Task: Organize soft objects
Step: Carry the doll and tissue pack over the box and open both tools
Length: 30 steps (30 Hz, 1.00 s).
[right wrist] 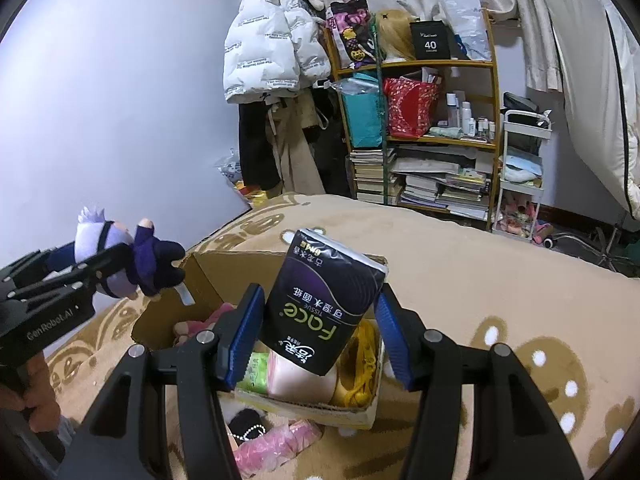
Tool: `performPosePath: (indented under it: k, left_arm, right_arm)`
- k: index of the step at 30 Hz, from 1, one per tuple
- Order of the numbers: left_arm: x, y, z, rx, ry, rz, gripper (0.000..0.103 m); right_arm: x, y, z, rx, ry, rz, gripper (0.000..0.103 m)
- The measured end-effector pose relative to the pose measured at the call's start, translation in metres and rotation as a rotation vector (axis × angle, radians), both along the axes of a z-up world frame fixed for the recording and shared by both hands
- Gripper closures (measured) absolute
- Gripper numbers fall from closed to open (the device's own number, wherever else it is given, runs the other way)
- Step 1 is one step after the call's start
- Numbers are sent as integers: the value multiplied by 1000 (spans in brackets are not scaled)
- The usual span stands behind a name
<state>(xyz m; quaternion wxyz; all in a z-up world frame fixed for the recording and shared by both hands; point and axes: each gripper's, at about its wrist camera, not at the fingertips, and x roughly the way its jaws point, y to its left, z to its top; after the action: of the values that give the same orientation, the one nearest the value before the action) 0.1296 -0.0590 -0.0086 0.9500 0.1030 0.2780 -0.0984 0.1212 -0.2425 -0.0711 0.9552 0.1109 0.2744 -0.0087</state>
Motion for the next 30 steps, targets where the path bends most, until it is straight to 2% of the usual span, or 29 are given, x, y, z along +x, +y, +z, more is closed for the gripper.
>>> performPosePath:
  k: [16,30]
  left_arm:
    - [18,1,-26,-50,103,-38,45]
    - [22,0,-41,-45,169,-43,42]
  right_arm:
    - [14,-7,-21,42,19,66,43]
    - [23,-10,-28,51,47,70,41]
